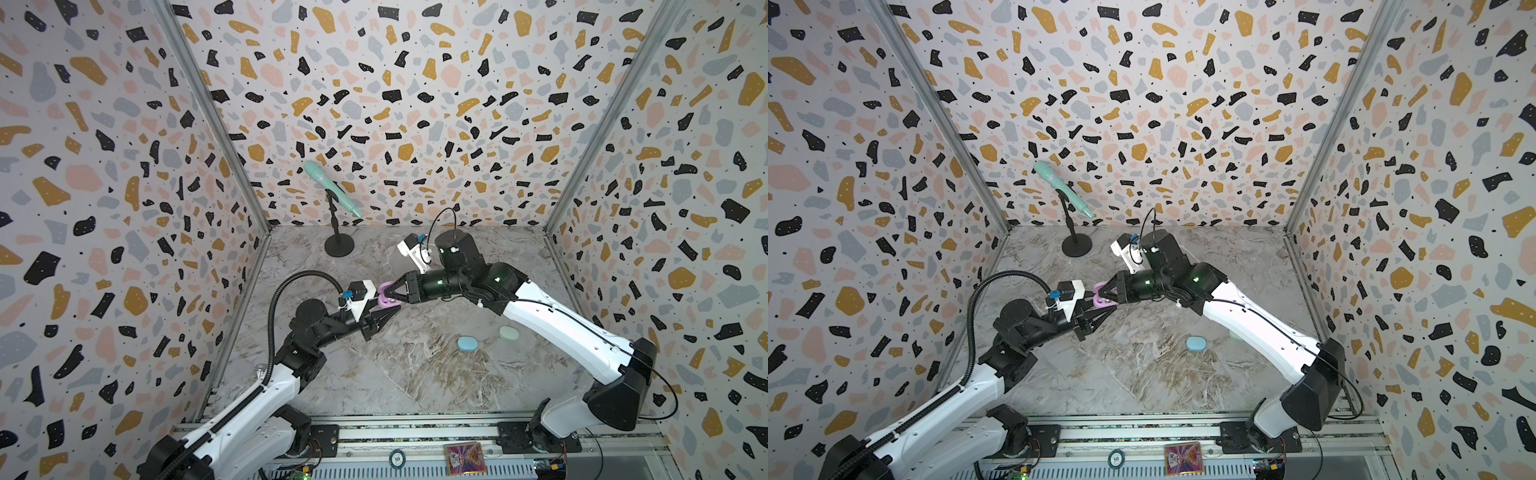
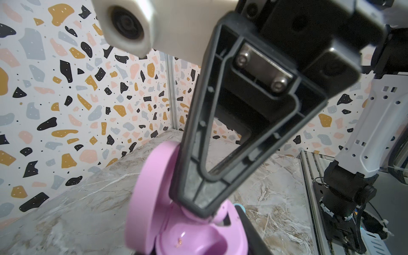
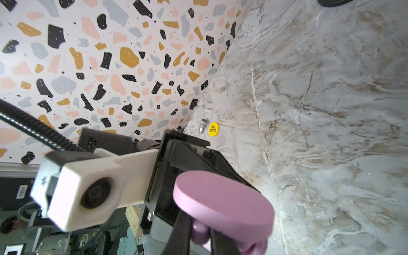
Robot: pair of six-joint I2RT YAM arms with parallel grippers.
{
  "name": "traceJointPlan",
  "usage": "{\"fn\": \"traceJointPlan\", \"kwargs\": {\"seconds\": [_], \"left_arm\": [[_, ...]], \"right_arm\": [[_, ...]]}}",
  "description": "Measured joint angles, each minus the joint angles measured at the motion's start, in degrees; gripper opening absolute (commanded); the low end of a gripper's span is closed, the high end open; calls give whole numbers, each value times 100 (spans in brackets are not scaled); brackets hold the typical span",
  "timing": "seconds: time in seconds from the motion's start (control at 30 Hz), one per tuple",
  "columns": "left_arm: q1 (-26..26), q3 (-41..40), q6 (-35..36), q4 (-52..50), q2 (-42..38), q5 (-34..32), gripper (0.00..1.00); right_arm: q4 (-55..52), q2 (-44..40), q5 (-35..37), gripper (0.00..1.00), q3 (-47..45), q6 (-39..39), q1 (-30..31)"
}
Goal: Insert wireless bluetooth earbuds into charging case
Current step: Insert the wireless bluetooth earbud into the charging case.
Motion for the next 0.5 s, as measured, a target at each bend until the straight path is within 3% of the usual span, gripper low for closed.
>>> {"fn": "traceJointPlan", "kwargs": {"seconds": [0.5], "left_arm": [[-280, -92, 48, 581, 4, -299, 3]], "right_arm": [[743, -332, -20, 6, -437, 570, 17]]}}
